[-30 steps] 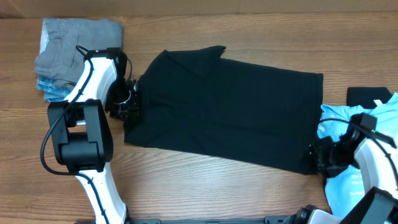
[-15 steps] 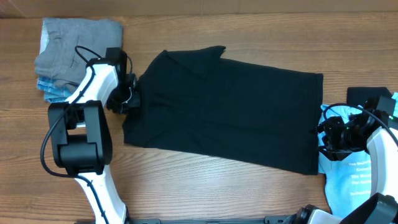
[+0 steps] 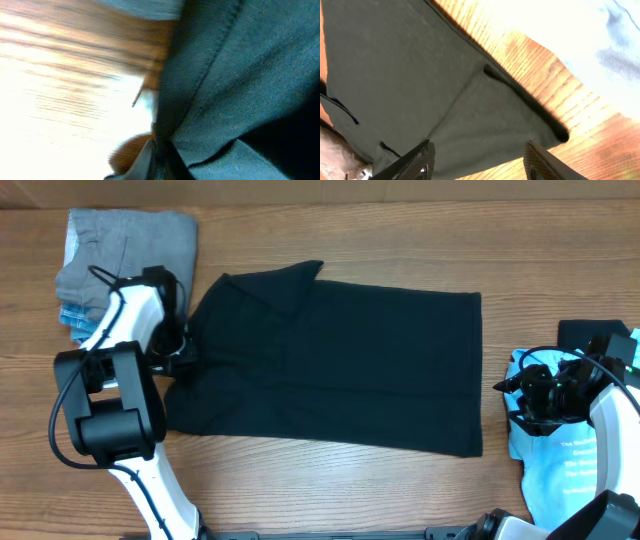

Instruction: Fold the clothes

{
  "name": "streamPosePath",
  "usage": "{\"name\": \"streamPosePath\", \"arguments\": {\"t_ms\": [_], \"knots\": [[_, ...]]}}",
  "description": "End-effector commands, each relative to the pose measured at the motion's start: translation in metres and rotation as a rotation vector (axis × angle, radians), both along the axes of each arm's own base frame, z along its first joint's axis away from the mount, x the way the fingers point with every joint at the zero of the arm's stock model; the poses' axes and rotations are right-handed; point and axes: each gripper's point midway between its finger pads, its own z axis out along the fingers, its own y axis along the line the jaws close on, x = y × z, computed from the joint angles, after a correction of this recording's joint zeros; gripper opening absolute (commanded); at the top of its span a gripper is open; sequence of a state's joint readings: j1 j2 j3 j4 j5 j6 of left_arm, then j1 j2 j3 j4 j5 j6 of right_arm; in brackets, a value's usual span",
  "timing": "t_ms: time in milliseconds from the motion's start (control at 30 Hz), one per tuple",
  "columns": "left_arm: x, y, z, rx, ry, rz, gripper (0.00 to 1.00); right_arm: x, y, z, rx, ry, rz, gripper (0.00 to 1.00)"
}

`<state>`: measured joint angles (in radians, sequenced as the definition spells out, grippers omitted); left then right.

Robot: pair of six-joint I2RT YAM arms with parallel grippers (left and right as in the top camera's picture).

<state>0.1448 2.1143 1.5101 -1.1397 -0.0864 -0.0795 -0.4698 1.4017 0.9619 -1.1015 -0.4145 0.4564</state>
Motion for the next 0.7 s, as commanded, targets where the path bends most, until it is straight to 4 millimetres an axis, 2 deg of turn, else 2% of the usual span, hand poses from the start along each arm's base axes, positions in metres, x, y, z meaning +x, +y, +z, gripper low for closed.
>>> {"name": "streamPosePath", "arguments": {"t_ms": [0, 67, 167, 267, 400, 433, 567, 667], "knots": [[0.021, -0.003, 0.018, -0.029, -0.053, 0.011, 0.27, 0.013, 0.0, 0.009, -0.015, -0.09, 0.084, 0.61], [0.025, -0.012, 0.027, -0.062, -0.056, -0.013, 0.34, 0.022, 0.005, 0.015, 0.003, -0.163, 0.141, 0.6], [0.029, -0.018, 0.046, -0.065, -0.052, -0.032, 0.4, 0.034, 0.008, 0.022, 0.019, -0.243, 0.174, 0.6], [0.044, -0.031, 0.081, -0.105, -0.1, -0.046, 0.49, 0.046, 0.009, 0.028, 0.02, -0.31, 0.186, 0.6], [0.074, -0.067, 0.12, -0.227, -0.234, -0.123, 0.58, 0.062, 0.018, 0.033, -0.005, -0.375, 0.241, 0.61], [0.088, -0.085, 0.134, -0.241, -0.298, -0.187, 0.62, 0.072, 0.029, 0.038, -0.02, -0.417, 0.285, 0.66], [0.1, -0.116, 0.146, -0.244, -0.361, -0.269, 0.65, 0.096, 0.041, 0.045, -0.065, -0.44, 0.317, 0.7], [0.104, -0.134, 0.147, -0.252, -0.38, -0.311, 0.67, 0.119, 0.039, 0.048, -0.094, -0.445, 0.336, 0.71]]}}
